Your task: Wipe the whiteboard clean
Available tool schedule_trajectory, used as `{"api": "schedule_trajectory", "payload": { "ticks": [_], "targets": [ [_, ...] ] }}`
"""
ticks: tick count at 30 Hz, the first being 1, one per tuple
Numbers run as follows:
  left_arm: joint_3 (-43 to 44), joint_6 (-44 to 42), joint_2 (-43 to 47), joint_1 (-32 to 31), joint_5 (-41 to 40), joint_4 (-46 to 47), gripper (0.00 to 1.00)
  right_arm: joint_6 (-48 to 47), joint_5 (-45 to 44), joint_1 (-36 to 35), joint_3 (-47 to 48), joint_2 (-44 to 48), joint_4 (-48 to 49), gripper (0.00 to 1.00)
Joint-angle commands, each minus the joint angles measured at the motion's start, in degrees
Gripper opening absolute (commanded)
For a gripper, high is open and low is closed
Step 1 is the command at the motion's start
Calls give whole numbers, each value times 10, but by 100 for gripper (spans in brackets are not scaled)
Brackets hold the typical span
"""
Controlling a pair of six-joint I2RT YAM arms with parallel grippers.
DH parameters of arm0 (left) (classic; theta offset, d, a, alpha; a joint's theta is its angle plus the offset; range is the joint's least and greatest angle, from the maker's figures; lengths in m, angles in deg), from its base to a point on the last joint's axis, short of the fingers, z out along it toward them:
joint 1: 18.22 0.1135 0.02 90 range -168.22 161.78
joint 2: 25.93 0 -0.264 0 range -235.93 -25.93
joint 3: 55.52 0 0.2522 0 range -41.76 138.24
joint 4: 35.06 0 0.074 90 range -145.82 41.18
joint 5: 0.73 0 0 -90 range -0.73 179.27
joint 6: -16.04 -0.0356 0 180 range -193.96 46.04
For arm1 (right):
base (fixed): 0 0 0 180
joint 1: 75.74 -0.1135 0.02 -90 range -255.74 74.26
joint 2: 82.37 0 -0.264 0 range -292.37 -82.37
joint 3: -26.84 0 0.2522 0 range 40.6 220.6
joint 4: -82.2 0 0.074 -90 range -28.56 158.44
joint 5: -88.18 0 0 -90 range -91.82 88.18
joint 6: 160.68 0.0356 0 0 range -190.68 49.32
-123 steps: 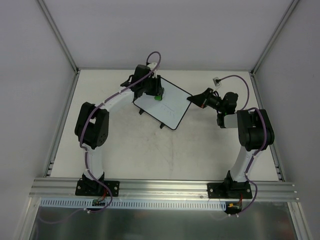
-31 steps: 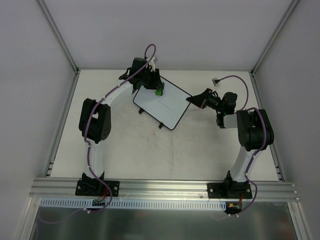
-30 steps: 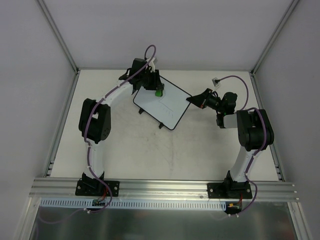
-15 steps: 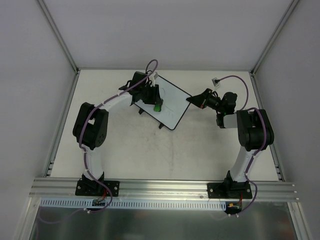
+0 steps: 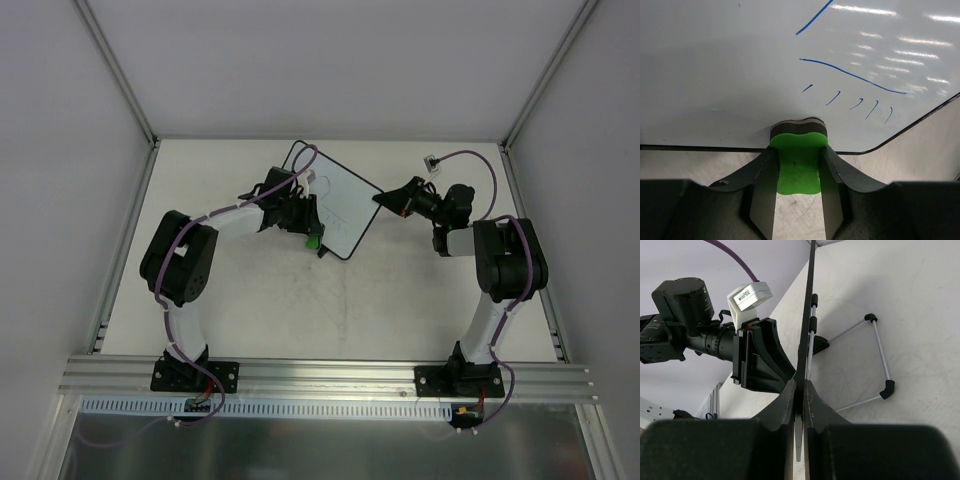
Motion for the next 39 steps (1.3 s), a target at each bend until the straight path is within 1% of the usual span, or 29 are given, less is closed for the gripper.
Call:
{"api": "schedule_trajectory", "payload": {
  "ticks": [1, 2, 3, 5, 7, 11, 12, 14, 20, 27, 30, 33, 36, 39],
  "targets": [
    [41, -10, -14, -4, -57, 16, 0, -6, 70, -21, 1, 33, 155, 0],
    [51, -19, -16, -3, -64, 14, 0, -6, 70, -21, 1, 34, 155, 0],
    [76, -23, -18, -3, -82, -12, 0, -6, 71, -21, 1, 33, 155, 0],
    [105, -37, -31, -4, -100, -32, 0, -6, 71, -22, 1, 33, 155, 0],
    [151, -45, -49, -4, -124, -66, 0, -6, 71, -23, 0, 34, 155, 0],
    [221, -68, -79, -4, -147, -107, 0, -7, 71, -25, 0, 36, 156, 0],
    [250, -71, -90, -3, -150, -118, 0, -8, 71, -25, 0, 36, 155, 0],
    [275, -79, -99, -1, -157, -140, 0, -8, 72, -25, -1, 36, 155, 0],
    [351, -92, -123, 14, -153, -167, 0, -8, 72, -27, -1, 37, 155, 0],
    [435, -96, -153, 31, -127, -190, 0, -9, 73, -28, -1, 36, 155, 0],
    [451, -100, -163, 31, -115, -204, 0, -9, 73, -28, 0, 34, 155, 0],
    [446, -105, -161, 29, -105, -209, 0, -10, 73, -29, 2, 34, 156, 0],
    [426, -115, -154, 22, -113, -210, 0, -9, 72, -29, 3, 32, 155, 0],
    [423, -126, -145, 9, -123, -211, 0, -9, 73, -29, 4, 31, 155, 0]
  ]
}}
